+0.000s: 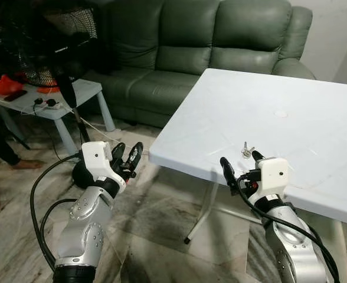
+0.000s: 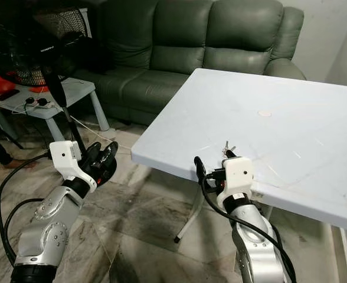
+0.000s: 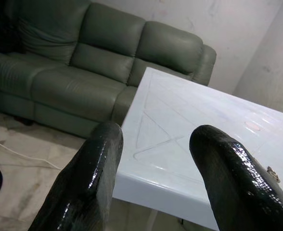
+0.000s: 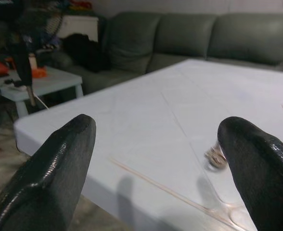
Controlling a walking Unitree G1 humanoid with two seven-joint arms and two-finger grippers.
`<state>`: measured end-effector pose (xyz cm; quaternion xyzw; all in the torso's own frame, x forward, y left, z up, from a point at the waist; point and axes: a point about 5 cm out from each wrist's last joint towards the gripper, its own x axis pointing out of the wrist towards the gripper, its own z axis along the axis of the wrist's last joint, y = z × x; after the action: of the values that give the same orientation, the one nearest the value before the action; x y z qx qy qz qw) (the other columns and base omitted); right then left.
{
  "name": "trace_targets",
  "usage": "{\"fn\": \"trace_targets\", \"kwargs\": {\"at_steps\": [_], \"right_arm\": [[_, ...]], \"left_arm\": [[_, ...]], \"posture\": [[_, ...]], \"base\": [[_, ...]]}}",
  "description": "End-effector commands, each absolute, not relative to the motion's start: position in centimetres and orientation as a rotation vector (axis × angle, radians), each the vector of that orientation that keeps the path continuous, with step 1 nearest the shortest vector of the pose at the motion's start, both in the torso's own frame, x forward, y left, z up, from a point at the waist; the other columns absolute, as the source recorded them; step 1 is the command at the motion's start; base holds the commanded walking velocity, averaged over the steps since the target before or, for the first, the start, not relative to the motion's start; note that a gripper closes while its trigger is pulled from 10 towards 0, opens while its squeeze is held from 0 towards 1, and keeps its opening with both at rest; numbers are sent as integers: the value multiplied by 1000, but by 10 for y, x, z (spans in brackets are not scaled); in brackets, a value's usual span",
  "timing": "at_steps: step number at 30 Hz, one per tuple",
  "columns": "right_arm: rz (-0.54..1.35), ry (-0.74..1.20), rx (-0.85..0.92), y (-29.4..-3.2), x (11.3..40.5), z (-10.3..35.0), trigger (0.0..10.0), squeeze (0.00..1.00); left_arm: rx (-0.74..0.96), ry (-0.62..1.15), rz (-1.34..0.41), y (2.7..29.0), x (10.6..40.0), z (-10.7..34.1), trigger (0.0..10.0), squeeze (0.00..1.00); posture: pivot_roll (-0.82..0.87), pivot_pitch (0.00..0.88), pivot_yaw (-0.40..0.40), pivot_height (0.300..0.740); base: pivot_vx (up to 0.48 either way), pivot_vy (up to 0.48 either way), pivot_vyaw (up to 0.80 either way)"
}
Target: Hang keys on a hook
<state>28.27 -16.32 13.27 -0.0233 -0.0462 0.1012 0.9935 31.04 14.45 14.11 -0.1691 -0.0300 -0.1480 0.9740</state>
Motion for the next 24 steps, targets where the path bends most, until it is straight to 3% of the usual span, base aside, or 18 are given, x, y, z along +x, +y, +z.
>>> {"fn": "trace_targets", "kwargs": {"at_steps": [1, 24], "right_arm": [[200, -99, -42, -163, 285, 136, 10000, 0], [220, -93, -43, -160, 285, 134, 10000, 0]], "left_arm": [[-324, -69, -298, 144, 313, 144, 10000, 0], [-306, -65, -330, 140, 315, 145, 10000, 0]], "posture": [[104, 0, 48, 740], [96, 0, 58, 740]], "base": [[0, 0, -587], [0, 0, -750]]}}
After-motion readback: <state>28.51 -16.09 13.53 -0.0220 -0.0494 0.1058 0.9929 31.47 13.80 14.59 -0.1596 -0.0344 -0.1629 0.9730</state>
